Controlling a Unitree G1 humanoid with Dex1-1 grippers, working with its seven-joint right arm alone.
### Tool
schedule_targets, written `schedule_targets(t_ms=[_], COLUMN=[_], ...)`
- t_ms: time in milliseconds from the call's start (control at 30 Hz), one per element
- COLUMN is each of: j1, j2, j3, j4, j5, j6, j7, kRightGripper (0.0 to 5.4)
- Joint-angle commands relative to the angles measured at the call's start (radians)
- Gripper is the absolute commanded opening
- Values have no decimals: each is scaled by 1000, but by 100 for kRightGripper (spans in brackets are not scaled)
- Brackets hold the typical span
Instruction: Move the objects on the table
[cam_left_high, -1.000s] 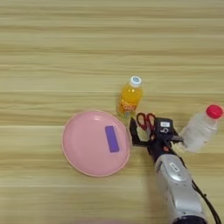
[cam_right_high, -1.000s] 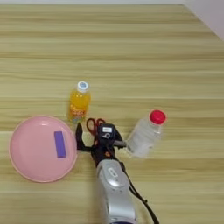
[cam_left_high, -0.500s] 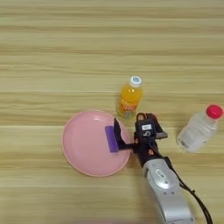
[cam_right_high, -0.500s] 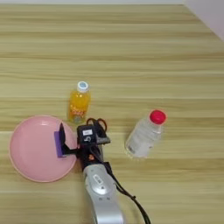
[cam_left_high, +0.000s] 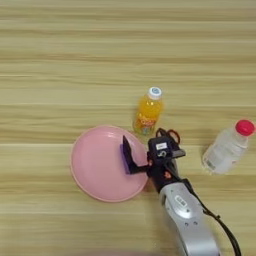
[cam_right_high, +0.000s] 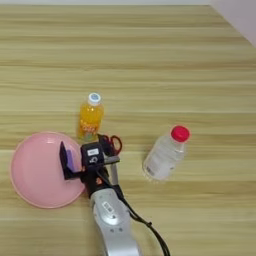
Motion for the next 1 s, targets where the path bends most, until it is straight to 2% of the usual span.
schedule_targets(t_ms=[33, 333, 633, 867, 1000], j1=[-17, 7, 17, 18, 12], j2=[1, 3, 8, 21, 16], j3=[21, 57, 70, 69, 68], j4=[-76, -109, -127, -121, -116], j5=[7, 4, 43, 99, 108], j6=[20, 72, 156, 220, 235], j7=[16, 34, 71, 103, 109], kRightGripper=[538, 538, 538, 538, 538])
